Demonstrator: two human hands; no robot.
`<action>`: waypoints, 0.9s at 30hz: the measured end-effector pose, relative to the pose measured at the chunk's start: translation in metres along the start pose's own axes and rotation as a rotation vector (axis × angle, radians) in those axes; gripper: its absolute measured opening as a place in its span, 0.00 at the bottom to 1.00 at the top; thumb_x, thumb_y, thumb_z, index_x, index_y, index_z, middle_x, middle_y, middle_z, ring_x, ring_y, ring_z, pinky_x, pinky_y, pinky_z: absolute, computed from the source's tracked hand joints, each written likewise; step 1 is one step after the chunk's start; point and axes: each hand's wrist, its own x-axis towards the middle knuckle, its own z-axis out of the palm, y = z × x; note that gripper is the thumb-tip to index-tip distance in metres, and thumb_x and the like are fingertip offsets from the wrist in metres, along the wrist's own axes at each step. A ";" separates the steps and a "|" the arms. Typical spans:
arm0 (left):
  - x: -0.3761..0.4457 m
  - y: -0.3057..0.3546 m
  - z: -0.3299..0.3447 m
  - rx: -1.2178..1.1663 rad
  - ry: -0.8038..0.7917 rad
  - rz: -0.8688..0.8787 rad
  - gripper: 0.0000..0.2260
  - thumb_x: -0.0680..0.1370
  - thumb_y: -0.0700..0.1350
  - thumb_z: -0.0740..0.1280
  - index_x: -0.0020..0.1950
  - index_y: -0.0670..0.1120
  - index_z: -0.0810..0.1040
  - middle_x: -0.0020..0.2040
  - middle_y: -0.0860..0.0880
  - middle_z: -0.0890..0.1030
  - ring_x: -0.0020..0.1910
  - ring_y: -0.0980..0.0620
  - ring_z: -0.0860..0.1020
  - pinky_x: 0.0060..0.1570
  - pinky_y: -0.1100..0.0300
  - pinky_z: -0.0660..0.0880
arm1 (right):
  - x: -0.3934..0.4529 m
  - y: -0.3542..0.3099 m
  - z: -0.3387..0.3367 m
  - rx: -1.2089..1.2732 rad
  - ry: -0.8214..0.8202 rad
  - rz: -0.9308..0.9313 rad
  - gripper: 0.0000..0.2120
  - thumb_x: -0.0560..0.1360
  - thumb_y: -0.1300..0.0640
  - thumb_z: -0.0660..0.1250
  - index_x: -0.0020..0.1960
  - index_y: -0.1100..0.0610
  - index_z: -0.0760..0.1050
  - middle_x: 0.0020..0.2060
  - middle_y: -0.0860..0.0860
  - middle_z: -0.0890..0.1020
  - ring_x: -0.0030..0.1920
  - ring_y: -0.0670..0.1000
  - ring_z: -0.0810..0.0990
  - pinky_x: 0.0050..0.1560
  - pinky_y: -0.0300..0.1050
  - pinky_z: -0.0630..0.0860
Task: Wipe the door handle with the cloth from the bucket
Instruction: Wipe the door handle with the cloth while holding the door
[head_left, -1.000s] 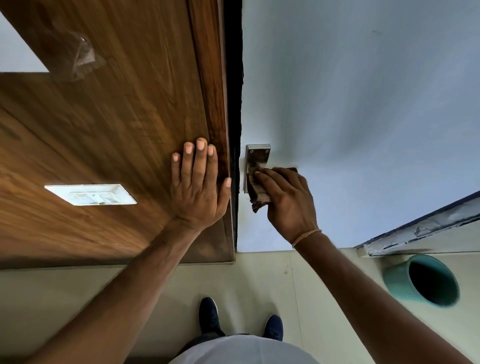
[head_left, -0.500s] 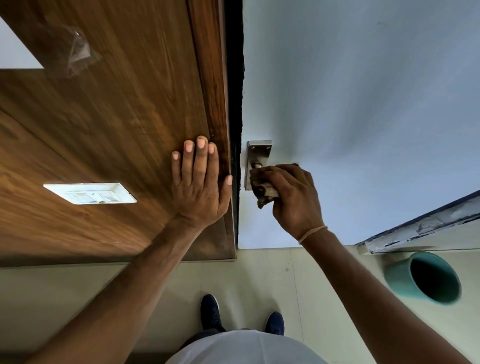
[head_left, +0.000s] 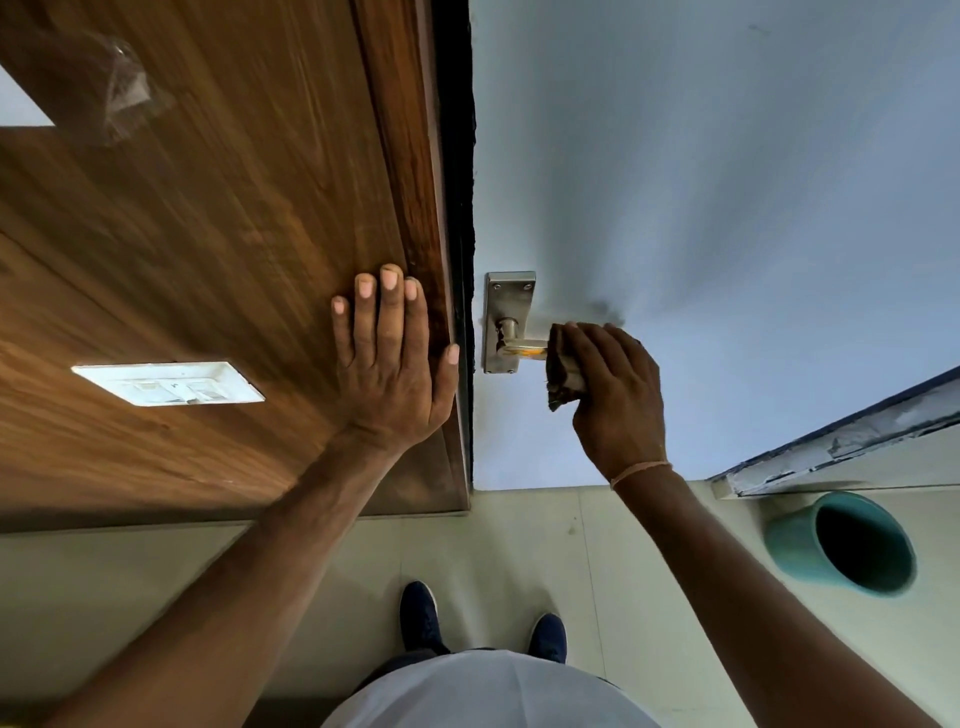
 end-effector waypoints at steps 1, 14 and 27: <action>0.000 0.000 0.000 -0.003 0.002 -0.001 0.34 0.85 0.55 0.55 0.86 0.39 0.52 0.88 0.44 0.46 0.87 0.42 0.47 0.85 0.41 0.49 | 0.001 -0.004 0.001 0.009 0.003 0.003 0.31 0.72 0.70 0.66 0.74 0.58 0.76 0.69 0.55 0.80 0.70 0.64 0.75 0.72 0.58 0.70; 0.000 0.002 0.000 0.015 0.010 -0.013 0.34 0.85 0.55 0.56 0.86 0.38 0.53 0.80 0.36 0.62 0.87 0.42 0.48 0.85 0.40 0.51 | -0.013 -0.027 0.002 0.024 0.007 0.001 0.38 0.70 0.73 0.57 0.80 0.61 0.67 0.78 0.57 0.71 0.81 0.63 0.64 0.79 0.64 0.64; 0.001 0.003 -0.007 0.020 -0.020 -0.018 0.35 0.84 0.55 0.59 0.85 0.38 0.53 0.82 0.36 0.61 0.87 0.42 0.48 0.85 0.39 0.52 | -0.013 -0.029 -0.003 0.041 -0.080 -0.014 0.38 0.70 0.71 0.57 0.81 0.58 0.68 0.78 0.54 0.72 0.81 0.61 0.65 0.76 0.59 0.71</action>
